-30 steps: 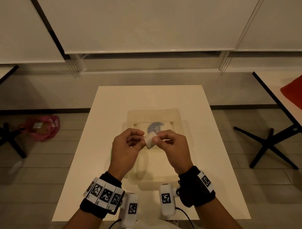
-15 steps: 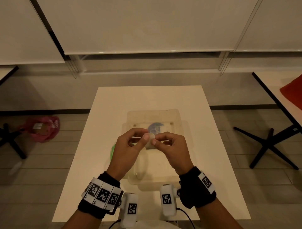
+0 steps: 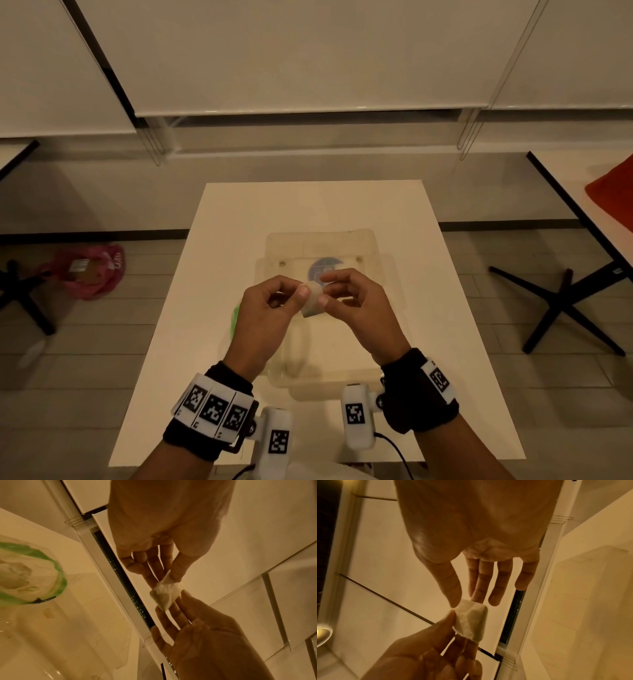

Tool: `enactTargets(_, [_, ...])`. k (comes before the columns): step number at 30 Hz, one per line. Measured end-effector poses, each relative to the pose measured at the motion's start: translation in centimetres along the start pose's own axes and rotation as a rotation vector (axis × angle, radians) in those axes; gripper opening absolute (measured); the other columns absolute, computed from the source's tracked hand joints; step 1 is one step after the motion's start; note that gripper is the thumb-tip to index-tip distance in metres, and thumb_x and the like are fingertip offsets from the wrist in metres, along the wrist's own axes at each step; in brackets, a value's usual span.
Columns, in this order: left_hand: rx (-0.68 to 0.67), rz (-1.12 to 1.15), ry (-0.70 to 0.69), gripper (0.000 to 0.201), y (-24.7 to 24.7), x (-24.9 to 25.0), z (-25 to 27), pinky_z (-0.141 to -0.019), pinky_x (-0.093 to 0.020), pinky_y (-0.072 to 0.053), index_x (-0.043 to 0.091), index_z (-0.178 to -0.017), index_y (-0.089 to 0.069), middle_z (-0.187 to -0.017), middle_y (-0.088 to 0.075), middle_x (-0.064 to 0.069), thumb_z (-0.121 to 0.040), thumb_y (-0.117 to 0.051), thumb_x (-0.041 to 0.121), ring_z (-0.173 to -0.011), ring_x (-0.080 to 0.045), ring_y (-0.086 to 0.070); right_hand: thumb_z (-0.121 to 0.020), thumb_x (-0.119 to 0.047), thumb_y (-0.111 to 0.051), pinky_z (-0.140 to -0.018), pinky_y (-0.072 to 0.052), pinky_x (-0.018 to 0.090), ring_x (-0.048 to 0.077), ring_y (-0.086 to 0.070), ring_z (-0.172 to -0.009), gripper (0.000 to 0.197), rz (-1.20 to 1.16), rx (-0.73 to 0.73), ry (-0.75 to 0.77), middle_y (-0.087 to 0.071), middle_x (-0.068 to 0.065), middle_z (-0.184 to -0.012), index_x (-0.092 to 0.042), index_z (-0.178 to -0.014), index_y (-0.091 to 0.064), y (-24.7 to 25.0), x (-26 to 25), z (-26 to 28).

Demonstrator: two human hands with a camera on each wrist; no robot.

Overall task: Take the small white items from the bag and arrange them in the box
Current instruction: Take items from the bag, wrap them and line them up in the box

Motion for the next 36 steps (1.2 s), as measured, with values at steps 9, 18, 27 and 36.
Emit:
enactTargets(9, [-0.105, 0.03, 0.043, 0.011, -1.1, -0.2, 0.6, -0.079, -0.027, -0.056, 0.008, -0.092, -0.075, -0.087, -0.077, -0.006, -0.091, -0.07, 0.017, -0.084, -0.018, -0.074, -0.082, -0.007, -0.076, -0.086, -0.049, 0.039, 0.017, -0.067, -0.079, 0.028, -0.026, 0.016, 0.0, -0.072, 0.01, -0.083, -0.018, -0.106, -0.066, 0.0, 0.1, 0.1])
enactTargets(18, [-0.062, -0.123, -0.007, 0.013, -1.0, -0.4, 0.4, -0.075, -0.039, -0.055, 0.009, -0.078, -0.074, -0.074, -0.073, -0.004, -0.085, -0.078, 0.02, -0.074, -0.019, -0.07, -0.086, -0.023, -0.074, -0.067, -0.042, 0.015, 0.003, -0.053, -0.07, 0.007, 0.353, -0.059, 0.142, -0.065, -0.007, -0.081, -0.025, -0.093, -0.073, 0.6, -2.9, -1.7])
enactTargets(27, [-0.112, -0.18, 0.025, 0.006, -1.5, -0.9, 0.6, -0.08, -0.034, -0.058, 0.014, -0.084, -0.074, -0.082, -0.075, -0.001, -0.084, -0.079, 0.018, -0.082, -0.016, -0.072, -0.087, -0.023, -0.071, -0.066, -0.034, 0.018, -0.008, -0.049, -0.071, 0.001, 0.661, -0.13, 0.192, -0.059, -0.013, -0.08, -0.024, -0.086, -0.071, 0.3, -3.6, -2.3])
enactTargets(36, [-0.112, -0.172, 0.052, 0.005, -1.9, -1.1, 0.4, -0.071, -0.018, -0.053, 0.013, -0.085, -0.075, -0.079, -0.075, 0.005, -0.089, -0.073, 0.013, -0.076, -0.006, -0.07, -0.086, -0.019, -0.071, -0.065, -0.033, 0.017, -0.008, -0.05, -0.07, 0.011, 0.63, -0.124, 0.184, -0.059, -0.013, -0.077, -0.027, -0.081, -0.067, 0.7, -3.5, -2.4])
Point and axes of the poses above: each hand's wrist, its own z-axis away from the middle knuckle, its own y-axis out of the back of the hand, x = y × z, the point moved 8 cm from there along -z, towards the middle knuckle
